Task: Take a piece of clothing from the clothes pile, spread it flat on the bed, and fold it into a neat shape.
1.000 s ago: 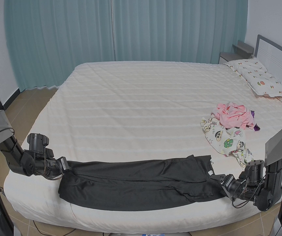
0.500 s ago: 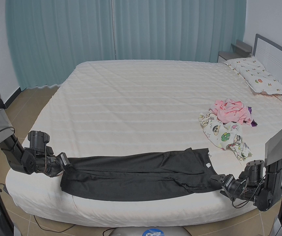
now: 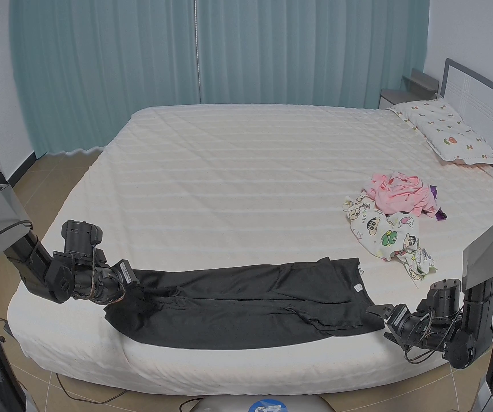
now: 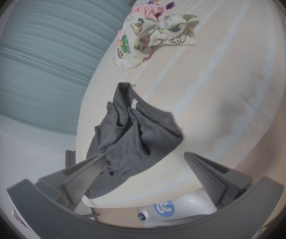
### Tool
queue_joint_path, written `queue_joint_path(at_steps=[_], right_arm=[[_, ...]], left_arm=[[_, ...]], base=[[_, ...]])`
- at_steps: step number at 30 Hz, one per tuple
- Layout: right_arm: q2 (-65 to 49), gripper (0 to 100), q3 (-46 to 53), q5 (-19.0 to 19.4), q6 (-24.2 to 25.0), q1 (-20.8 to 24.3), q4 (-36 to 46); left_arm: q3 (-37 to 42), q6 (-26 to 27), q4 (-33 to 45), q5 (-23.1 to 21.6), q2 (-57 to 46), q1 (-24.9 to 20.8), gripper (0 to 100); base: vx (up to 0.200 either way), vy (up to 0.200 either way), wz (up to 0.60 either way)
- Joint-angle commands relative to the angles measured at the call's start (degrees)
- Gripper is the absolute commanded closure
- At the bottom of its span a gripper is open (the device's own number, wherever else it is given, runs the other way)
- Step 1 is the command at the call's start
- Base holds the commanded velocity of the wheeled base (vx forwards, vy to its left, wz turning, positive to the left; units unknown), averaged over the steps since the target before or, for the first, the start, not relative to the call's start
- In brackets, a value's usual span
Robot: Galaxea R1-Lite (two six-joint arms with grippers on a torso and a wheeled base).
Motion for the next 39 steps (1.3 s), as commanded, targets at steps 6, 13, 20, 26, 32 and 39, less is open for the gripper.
queue_joint_path(at_steps=[6,13,20,26,32,39], right_arm=[[-0.1,0,0.1,0.0,0.0,0.0,-1.0],[-0.1,0,0.1,0.0,0.0,0.0,-1.0],[0.0,0,0.1,0.0,0.0,0.2,-1.0],[0.0,0,0.2,0.0,0.0,0.2,-1.0],[0.0,0,0.1,0.0,0.0,0.2,-1.0],[0.1,0,0.0,0.0,0.0,0.2,-1.0]], left_arm=[[-9.2,-4.1,11.9,4.5,-1.4,-7.1,100],[-17.4,-10.1,20.9,6.8,-0.5,-12.3,100],[-24.2,-14.0,27.9,6.8,1.4,-16.9,100],[-30.3,-16.4,32.8,6.8,4.5,-18.5,100],[-38.1,-18.4,37.9,6.7,9.3,-19.5,100],[-42.8,-20.0,38.1,7.6,13.5,-21.7,100]], base=[[0.0,-0.2,0.0],[0.0,-0.2,0.0],[0.0,-0.2,0.0],[0.0,-0.2,0.0],[0.0,-0.2,0.0],[0.0,-0.143,0.0]])
